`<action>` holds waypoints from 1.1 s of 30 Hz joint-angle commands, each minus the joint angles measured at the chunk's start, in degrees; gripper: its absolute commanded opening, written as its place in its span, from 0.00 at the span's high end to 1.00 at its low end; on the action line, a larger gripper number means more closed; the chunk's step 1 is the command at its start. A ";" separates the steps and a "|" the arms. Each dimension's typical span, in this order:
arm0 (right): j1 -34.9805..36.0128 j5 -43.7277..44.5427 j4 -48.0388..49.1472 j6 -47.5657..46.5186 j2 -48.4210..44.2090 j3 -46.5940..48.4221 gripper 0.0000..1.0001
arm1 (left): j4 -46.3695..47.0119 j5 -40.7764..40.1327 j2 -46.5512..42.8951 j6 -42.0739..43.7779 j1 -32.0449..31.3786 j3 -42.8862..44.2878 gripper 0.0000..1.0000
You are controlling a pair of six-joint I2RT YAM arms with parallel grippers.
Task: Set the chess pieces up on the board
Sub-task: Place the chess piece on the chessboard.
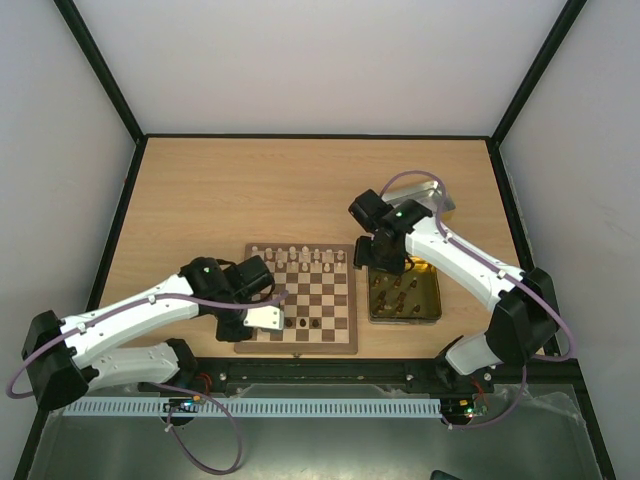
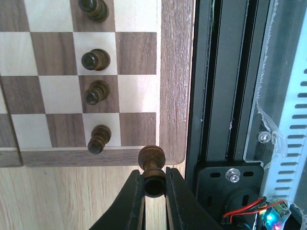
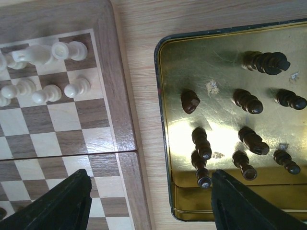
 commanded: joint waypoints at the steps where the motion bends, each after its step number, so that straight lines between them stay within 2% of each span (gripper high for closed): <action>1: 0.30 1.72 -1.73 0.88 -0.75 -1.24 0.35 | 1.31 0.84 -1.72 -0.51 -0.86 -2.80 0.98; 5: 0.22 2.49 -1.99 1.50 -1.04 -1.78 0.39 | 3.19 0.11 -2.30 -0.30 -0.87 -5.12 0.98; 7: 0.16 2.46 -2.12 1.34 -0.83 -1.97 0.45 | 4.02 0.32 -2.27 -0.29 -0.87 -5.07 0.98; 9: 0.22 2.50 -2.26 1.30 -0.61 -1.89 0.48 | 4.79 0.37 -2.03 -0.38 -0.87 -5.31 0.98; 33: -0.66 2.92 -2.98 0.52 -0.16 -0.57 0.47 | 9.73 -1.13 0.07 -0.37 -0.81 -8.65 0.97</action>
